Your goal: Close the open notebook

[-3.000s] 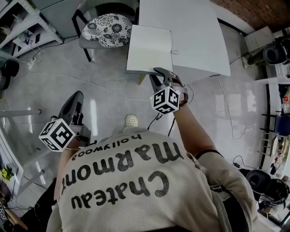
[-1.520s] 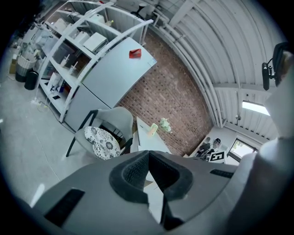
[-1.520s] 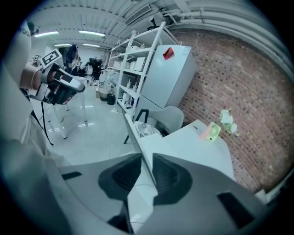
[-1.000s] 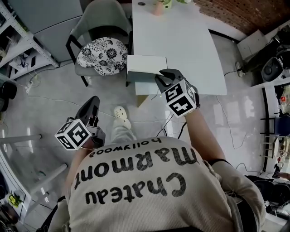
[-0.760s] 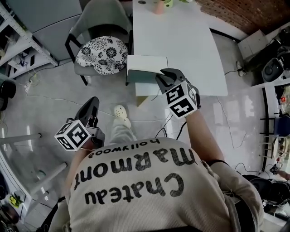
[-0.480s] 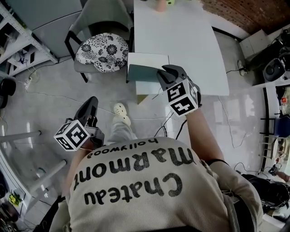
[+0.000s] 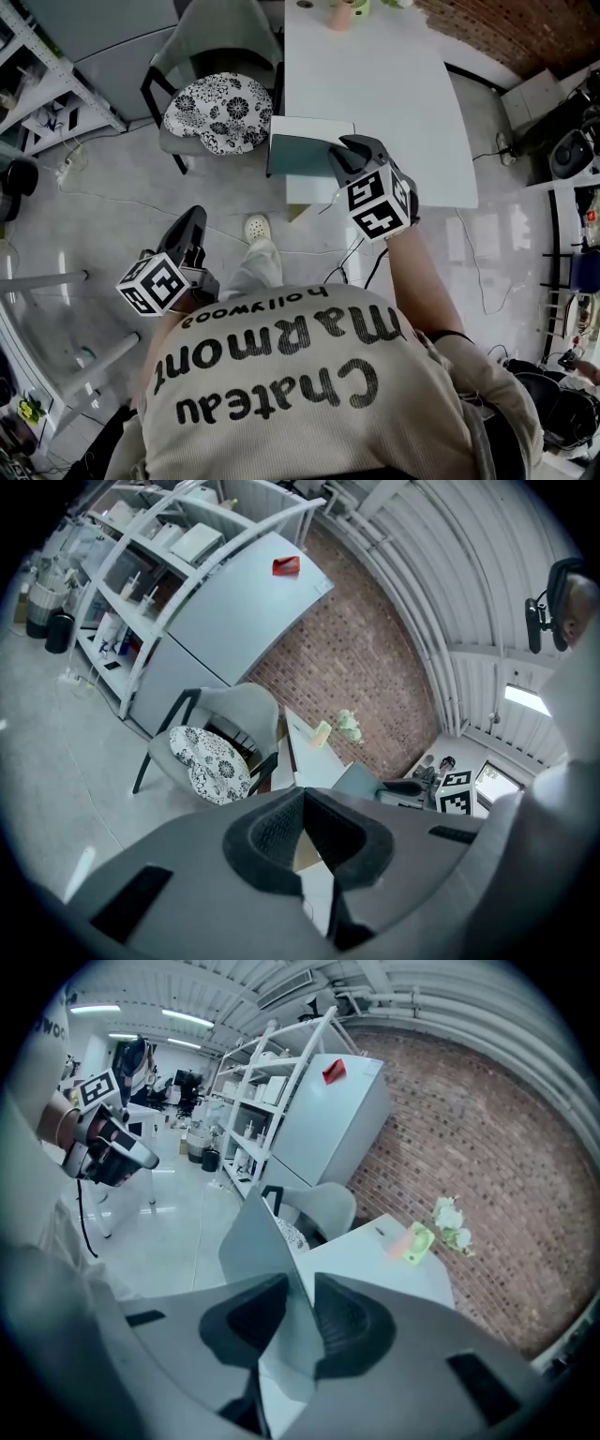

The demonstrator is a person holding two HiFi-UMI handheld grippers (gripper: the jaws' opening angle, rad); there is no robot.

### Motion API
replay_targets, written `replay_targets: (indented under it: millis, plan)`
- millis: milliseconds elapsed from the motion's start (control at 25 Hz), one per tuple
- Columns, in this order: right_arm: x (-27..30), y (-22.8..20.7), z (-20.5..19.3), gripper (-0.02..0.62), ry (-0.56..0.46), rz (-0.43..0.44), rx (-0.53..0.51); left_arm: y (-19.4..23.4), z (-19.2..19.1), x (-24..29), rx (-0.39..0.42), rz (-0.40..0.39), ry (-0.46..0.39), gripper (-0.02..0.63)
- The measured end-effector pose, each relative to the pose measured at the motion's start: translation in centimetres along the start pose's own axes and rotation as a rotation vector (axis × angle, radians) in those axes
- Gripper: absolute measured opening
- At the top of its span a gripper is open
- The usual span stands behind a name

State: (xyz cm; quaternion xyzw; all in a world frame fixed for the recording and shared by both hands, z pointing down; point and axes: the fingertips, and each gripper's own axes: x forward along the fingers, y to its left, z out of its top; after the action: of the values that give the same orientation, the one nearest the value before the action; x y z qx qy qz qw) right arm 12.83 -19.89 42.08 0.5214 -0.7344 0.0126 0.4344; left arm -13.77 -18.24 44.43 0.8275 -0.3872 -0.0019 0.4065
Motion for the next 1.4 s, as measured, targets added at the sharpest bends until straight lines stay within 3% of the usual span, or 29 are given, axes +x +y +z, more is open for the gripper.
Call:
replay_targets:
  millis: [600,1400]
  plan:
    - [4.0,-2.7,0.6,0.097,0.031,0.003,0.006,0.9,1.7,6.0,0.007,-0.044,0.051,0.0]
    - [12.3,-4.5,-1.6,0.077,0.174,0.166,0.091,4.0,7.1,15.2,-0.017,-0.03,0.107,0.0]
